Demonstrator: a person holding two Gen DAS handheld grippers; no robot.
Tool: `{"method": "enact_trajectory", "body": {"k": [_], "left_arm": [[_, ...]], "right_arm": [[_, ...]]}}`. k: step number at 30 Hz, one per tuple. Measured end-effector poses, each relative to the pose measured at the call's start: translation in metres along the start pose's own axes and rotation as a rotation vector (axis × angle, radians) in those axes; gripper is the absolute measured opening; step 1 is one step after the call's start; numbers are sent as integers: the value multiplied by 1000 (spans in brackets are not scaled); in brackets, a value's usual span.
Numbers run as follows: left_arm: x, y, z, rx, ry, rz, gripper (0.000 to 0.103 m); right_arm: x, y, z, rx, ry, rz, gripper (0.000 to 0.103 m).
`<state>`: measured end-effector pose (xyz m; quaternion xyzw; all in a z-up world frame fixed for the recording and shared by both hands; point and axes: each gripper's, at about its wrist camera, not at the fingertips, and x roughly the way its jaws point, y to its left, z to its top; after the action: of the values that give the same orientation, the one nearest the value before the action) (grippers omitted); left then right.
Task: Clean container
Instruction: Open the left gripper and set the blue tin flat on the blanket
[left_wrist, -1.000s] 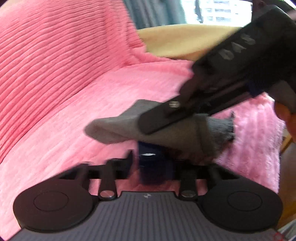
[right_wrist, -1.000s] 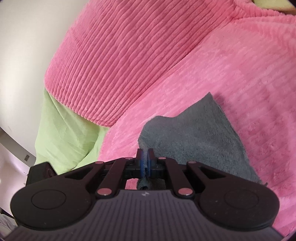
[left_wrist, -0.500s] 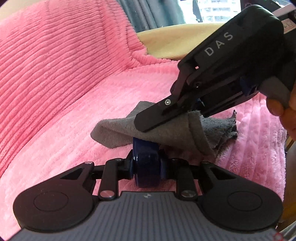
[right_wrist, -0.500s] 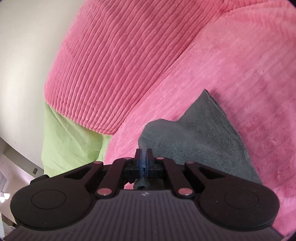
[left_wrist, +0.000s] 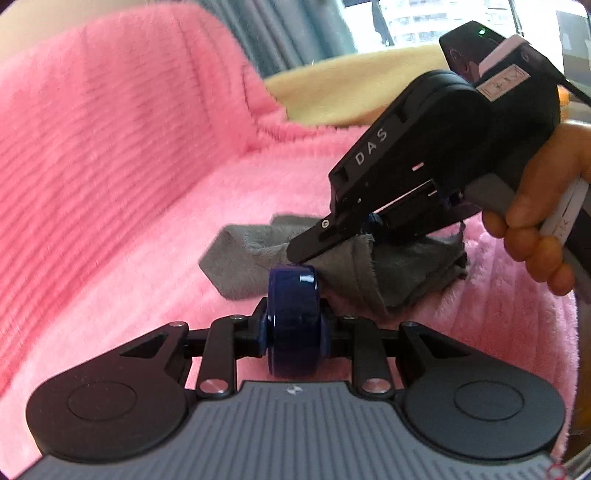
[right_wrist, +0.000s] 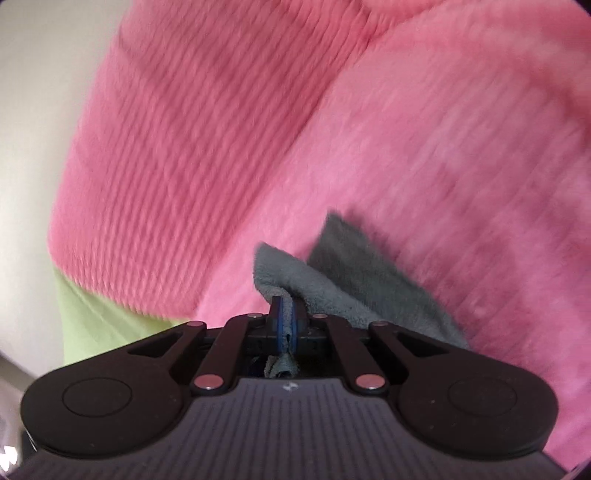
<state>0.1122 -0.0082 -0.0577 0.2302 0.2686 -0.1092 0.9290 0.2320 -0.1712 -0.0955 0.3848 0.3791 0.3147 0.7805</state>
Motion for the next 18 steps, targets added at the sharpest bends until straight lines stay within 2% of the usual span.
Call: {"method": "enact_trajectory", "body": {"k": [5, 7, 9, 11, 14, 18], "left_arm": [[12, -20, -2, 202, -19, 182, 29], [17, -30, -6, 271, -13, 201, 31], [15, -36, -6, 282, -13, 171, 42], [9, -33, -2, 228, -9, 110, 46], [1, -14, 4, 94, 18, 22, 67], [-2, 11, 2, -16, 59, -15, 72]], "right_arm": [[-63, 1, 22, 12, -284, 26, 4], [-83, 5, 26, -19, -352, 25, 5], [-92, 8, 27, -46, -371, 31, 5], [-90, 9, 26, -60, -333, 38, 5], [-72, 11, 20, -79, -231, 48, 5], [-32, 27, 4, -150, -38, 69, 5]]}}
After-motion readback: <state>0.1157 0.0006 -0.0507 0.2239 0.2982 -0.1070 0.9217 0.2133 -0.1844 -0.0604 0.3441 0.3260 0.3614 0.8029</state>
